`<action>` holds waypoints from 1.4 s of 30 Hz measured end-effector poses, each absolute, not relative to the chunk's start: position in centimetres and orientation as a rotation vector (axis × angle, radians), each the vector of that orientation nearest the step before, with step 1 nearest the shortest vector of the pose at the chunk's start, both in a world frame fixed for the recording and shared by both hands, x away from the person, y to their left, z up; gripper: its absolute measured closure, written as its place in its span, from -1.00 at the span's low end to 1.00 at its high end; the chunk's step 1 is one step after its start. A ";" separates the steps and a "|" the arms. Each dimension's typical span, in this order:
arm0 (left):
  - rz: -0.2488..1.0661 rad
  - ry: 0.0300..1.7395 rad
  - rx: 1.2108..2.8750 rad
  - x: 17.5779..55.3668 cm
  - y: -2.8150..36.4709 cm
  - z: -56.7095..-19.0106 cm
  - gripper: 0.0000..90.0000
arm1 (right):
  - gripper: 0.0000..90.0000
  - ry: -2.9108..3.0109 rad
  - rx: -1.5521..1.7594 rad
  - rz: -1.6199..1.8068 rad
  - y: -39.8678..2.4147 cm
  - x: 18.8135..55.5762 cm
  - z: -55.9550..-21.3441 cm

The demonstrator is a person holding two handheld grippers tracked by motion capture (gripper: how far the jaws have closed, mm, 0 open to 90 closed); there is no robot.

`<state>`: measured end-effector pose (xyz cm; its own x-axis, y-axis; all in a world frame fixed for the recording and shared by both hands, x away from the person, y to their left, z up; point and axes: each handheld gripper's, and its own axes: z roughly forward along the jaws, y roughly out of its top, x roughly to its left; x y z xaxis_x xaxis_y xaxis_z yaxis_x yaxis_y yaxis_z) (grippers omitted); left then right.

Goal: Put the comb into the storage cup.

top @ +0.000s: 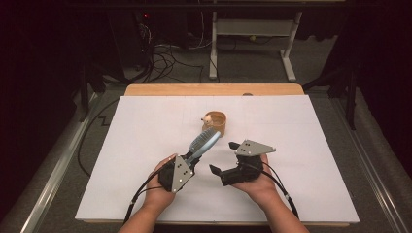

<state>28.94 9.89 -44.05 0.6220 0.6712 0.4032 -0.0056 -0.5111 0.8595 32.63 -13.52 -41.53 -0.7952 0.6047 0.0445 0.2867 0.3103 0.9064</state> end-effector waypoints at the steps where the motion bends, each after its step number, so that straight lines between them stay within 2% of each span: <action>1: 0.940 0.526 1.938 28.9 9.8 -44.1 0.71 | -1.00 2.275 0.803 1.484 -13.4 32.6 -41.4; 25: 0.978 0.471 1.978 28.5 8.5 -44.8 0.71 | -0.97 2.248 0.757 1.582 -12.3 32.4 -39.9; 42: 1.017 0.464 1.986 28.2 8.0 -45.0 0.71 | -0.64 2.210 0.765 1.646 -12.1 32.3 -39.8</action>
<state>28.25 7.98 -44.97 0.6029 0.6321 0.4869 -0.0459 -0.5817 0.8121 32.35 -12.05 -39.78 -0.8202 0.5655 0.0871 0.2452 0.2099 0.9465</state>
